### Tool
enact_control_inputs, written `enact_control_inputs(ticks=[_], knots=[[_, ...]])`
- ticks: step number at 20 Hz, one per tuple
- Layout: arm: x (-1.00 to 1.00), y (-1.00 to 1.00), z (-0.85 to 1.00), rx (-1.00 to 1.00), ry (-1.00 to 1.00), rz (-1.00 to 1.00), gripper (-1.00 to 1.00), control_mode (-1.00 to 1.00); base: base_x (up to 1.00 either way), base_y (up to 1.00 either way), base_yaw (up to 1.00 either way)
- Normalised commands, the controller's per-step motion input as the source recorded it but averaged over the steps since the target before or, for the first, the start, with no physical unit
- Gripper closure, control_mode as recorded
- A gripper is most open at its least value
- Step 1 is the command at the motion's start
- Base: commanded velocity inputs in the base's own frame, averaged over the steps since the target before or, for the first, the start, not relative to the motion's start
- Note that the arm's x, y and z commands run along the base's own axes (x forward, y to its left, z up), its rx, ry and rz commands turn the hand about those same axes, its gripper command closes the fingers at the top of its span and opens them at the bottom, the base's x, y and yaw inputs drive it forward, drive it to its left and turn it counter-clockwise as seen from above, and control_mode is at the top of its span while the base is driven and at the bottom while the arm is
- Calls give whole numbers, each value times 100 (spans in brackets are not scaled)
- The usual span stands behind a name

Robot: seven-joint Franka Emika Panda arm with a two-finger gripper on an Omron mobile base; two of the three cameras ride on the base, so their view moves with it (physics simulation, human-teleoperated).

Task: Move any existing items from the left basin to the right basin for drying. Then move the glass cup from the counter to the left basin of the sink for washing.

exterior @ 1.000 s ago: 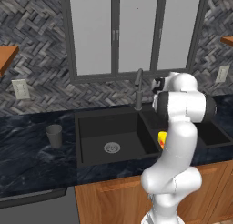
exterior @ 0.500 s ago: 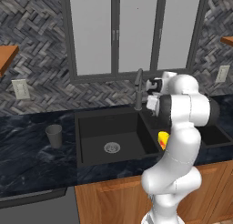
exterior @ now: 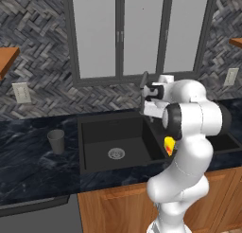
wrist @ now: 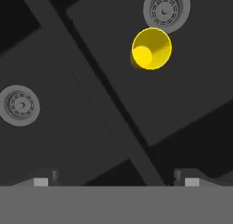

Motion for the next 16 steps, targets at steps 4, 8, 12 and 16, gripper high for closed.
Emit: enact_control_inputs(ticks=[4, 8, 12, 16], knots=[[-9, 48, 4, -2, 0, 6, -100, -100, 0, 0, 0], [-5, 50, 4, -2, 0, 7, -100, -100, 0, 0, 0], [-9, 49, 3, -2, 0, 7, -100, -100, 0, 0, 0], [-2, 54, 5, -2, 0, 6, -100, -100, 0, 0, 0]])
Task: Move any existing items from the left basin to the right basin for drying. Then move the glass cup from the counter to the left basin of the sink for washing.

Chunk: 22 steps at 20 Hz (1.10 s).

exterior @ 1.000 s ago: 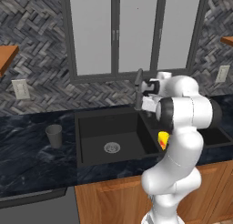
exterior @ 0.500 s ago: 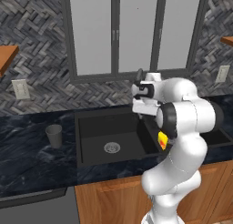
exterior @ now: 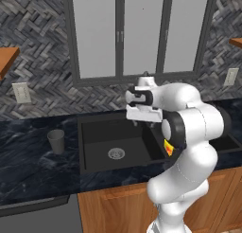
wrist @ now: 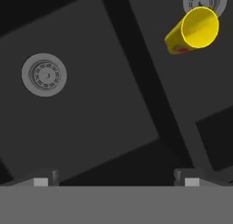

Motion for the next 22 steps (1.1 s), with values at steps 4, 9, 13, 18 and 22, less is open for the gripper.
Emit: enact_control_inputs(ticks=[4, 9, 13, 18, 22], knots=[[0, 54, 3, -1, 0, 5, -100, -100, 0, 0, 0], [-1, 53, 0, -1, 0, 4, -100, -100, 0, 0, 0], [0, 52, 13, 0, 0, 3, -100, -100, 0, 0, 0], [0, 57, 11, -1, 0, 3, -100, -100, 0, 0, 0], [0, 54, 5, -1, 0, 4, -100, -100, 0, 0, 0]])
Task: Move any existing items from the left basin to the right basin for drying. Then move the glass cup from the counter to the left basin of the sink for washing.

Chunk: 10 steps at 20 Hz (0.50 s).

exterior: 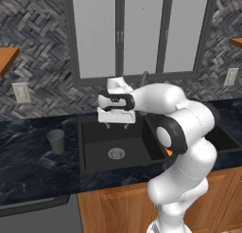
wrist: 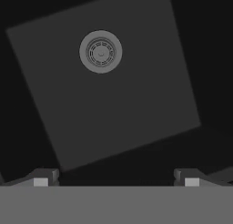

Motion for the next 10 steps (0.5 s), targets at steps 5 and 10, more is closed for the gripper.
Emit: enact_control_inputs(ticks=[5, 10], knots=[[0, 48, 0, -1, 0, 7, -100, -100, 0, 0, 0], [0, 39, 0, 0, 0, 14, -100, -100, 0, 0, 0]])
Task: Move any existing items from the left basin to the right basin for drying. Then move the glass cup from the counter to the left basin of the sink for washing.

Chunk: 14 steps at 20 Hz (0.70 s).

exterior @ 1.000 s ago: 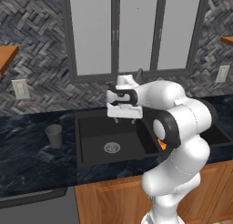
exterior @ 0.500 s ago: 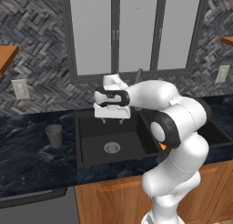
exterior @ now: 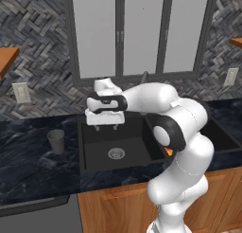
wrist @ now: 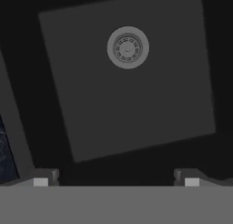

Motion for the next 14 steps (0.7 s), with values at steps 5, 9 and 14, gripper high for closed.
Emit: enact_control_inputs(ticks=[5, 9, 14], knots=[[0, 37, 1, 0, -1, 14, -100, -100, 0, 0, 0], [0, 33, 7, 0, -2, 14, -100, -100, 0, 0, 0], [-1, 22, 11, 0, -7, 17, -100, -100, 0, 0, 0]])
